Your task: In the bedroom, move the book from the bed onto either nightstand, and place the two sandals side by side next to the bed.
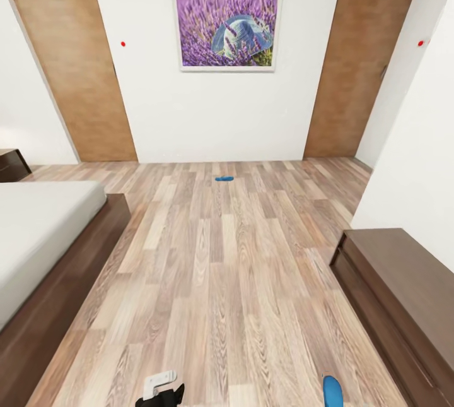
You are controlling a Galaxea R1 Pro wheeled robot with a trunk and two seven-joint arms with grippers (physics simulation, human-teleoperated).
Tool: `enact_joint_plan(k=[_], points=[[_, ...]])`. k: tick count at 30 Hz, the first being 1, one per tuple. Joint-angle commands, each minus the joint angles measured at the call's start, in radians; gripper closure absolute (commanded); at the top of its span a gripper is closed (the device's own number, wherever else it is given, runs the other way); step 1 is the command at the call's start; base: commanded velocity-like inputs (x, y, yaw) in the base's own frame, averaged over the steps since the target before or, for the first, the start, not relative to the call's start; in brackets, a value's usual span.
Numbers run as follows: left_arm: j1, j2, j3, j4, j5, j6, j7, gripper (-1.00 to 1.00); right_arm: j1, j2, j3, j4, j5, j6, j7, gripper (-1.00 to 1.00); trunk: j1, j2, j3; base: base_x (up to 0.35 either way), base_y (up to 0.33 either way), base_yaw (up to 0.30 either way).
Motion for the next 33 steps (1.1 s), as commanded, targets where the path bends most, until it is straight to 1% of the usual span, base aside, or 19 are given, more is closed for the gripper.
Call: enact_joint_plan(k=[1, 19, 21, 22, 25, 26, 28, 33], points=[[-0.001, 0.0, 0.003, 0.001, 0.008, -0.002, -0.007, -1.0, -0.001, 0.0, -0.008, 0.001, -0.003, 0.0, 0.005, 1.0, 0.0, 0.0, -0.001, 0.327, 0.0, 0.0], [-0.001, -0.006, 0.001, 0.001, 0.007, -0.002, -0.006, -1.0, -0.001, -0.002, -0.01, 0.001, -0.003, 0.0, 0.005, 1.0, 0.0, 0.0, -0.001, 0.327, 0.0, 0.0], [-0.001, -0.006, -0.021, 0.001, 0.001, -0.001, -0.004, -1.0, -0.001, -0.002, -0.01, 0.001, -0.004, 0.0, 0.006, 1.0, 0.0, 0.0, -0.001, 0.326, 0.0, 0.0], [-0.001, -0.006, -0.046, 0.001, -0.007, -0.001, -0.004, -1.0, -0.001, -0.002, -0.01, 0.001, -0.004, 0.0, 0.006, 1.0, 0.0, 0.0, -0.001, 0.327, 0.0, 0.0], [-0.001, -0.006, -0.139, 0.002, -0.035, 0.0, -0.003, -1.0, -0.001, -0.002, -0.01, 0.001, -0.003, 0.0, 0.005, 1.0, 0.0, 0.0, -0.001, 0.326, 0.0, 0.0], [-0.001, -0.006, -0.151, 0.003, -0.038, -0.001, -0.002, -1.0, -0.001, -0.002, -0.01, 0.001, -0.003, 0.0, 0.005, 1.0, 0.0, 0.0, -0.001, 0.326, 0.0, 0.0], [-0.001, -0.006, -0.164, 0.003, -0.041, -0.001, -0.002, -1.0, -0.001, -0.002, -0.01, 0.001, -0.004, 0.0, 0.005, 1.0, 0.0, 0.0, -0.001, 0.327, 0.0, 0.0], [-0.001, -0.005, -0.172, 0.003, -0.041, -0.002, -0.002, -1.0, -0.001, -0.002, -0.01, 0.001, -0.004, 0.0, 0.005, 1.0, 0.0, 0.0, -0.001, 0.326, 0.0, 0.0]])
